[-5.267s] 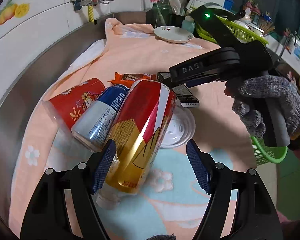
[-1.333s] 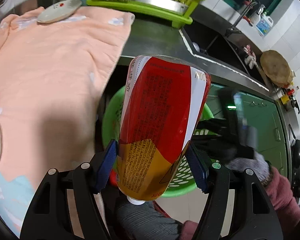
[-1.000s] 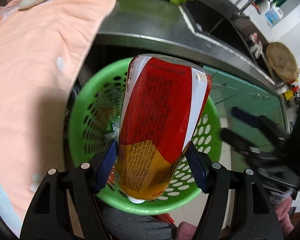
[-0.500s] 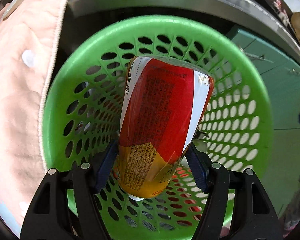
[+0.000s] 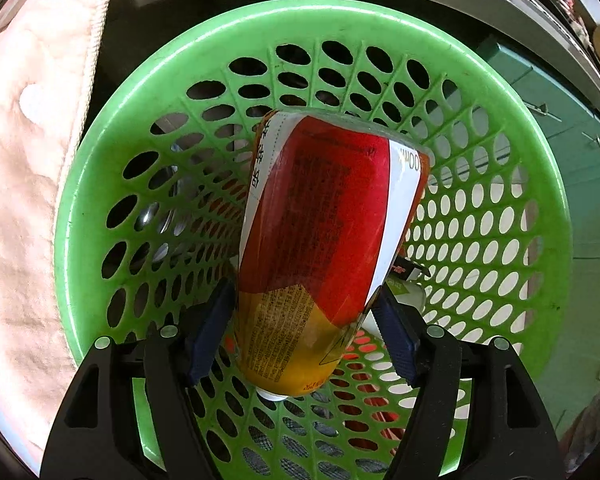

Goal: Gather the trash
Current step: 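Lower the red-gold can into the basket with the left tool and release it, then move both tools back over the towel toward the snack bag and cans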

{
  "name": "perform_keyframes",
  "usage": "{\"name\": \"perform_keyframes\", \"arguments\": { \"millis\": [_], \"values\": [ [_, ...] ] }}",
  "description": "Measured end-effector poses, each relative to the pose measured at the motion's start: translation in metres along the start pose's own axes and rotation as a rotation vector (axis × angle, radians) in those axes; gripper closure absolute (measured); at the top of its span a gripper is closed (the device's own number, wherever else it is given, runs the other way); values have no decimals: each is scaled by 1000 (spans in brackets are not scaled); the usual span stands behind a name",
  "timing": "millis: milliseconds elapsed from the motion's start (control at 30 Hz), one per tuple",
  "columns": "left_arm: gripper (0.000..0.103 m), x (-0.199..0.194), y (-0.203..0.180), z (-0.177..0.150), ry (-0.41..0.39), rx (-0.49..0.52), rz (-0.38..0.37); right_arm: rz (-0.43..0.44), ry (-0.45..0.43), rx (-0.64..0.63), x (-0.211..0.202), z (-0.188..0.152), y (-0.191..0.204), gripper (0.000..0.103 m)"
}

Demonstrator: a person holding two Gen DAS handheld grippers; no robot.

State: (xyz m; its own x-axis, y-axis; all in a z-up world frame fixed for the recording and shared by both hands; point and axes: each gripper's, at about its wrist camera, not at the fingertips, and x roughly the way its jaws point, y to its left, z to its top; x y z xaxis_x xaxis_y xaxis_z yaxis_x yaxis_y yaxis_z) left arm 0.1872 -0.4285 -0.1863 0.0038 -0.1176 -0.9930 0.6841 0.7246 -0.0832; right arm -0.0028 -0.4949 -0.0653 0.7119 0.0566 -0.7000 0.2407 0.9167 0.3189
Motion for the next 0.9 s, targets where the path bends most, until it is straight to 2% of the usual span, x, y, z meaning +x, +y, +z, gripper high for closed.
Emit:
{"name": "perform_keyframes", "arguments": {
  "millis": [333,467,667,900],
  "values": [
    [32,-16,6,-8,-44,-9,-23,-14,-32,-21,-5,1,12,15],
    [32,-36,9,-20,-93,-19,-40,-14,-43,-40,-10,6,19,15],
    [32,-86,25,-50,-214,-45,-58,-1,-61,-74,-17,16,40,14],
    [32,-145,72,-103,-344,-124,-53,65,-52,-125,-12,28,84,14]
  ]
}}
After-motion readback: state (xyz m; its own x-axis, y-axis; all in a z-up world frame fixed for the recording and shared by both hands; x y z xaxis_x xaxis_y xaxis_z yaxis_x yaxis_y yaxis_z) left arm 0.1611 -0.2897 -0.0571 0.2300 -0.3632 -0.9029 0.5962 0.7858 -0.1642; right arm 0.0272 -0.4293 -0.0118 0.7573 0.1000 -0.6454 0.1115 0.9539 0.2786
